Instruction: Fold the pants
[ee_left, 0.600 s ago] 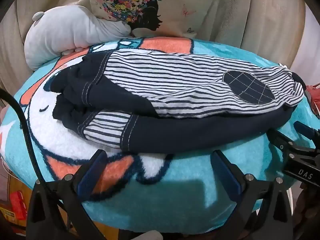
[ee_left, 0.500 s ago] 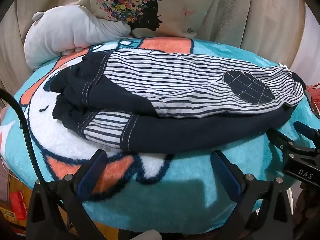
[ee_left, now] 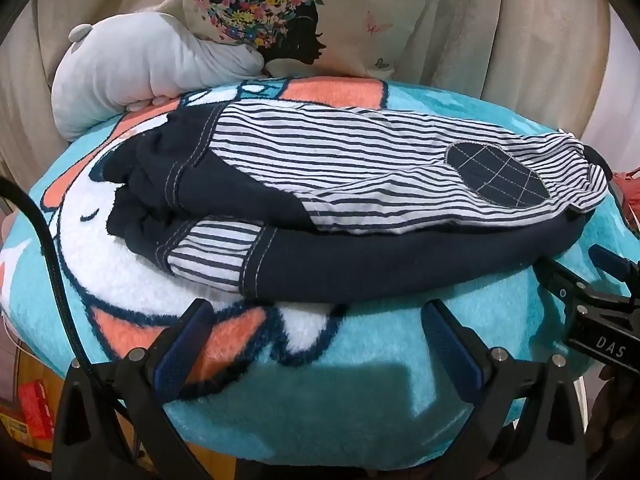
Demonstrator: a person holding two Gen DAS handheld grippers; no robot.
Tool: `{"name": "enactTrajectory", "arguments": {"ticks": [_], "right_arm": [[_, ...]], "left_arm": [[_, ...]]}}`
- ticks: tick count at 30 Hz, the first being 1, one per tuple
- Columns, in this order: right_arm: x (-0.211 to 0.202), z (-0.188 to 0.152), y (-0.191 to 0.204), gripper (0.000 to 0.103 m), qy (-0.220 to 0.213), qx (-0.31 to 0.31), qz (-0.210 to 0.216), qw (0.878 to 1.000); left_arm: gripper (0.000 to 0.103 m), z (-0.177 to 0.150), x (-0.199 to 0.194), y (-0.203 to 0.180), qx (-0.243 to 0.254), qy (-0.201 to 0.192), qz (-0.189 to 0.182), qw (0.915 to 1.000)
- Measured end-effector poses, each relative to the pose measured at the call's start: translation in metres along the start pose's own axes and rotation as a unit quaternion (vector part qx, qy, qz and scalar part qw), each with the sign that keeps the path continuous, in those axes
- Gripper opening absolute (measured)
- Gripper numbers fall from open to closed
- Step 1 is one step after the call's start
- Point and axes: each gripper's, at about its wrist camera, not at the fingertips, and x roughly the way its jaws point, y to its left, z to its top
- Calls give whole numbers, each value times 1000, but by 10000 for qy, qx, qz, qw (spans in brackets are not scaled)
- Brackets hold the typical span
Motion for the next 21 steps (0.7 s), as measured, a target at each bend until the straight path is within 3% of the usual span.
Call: {"name": "enactTrajectory", "arguments": {"ticks": [21], "right_arm": [[-2, -1, -1, 102, -81, 17, -25, 10000]], "left_arm": [[103, 0, -2, 5, 30, -40, -5, 10000]]}}
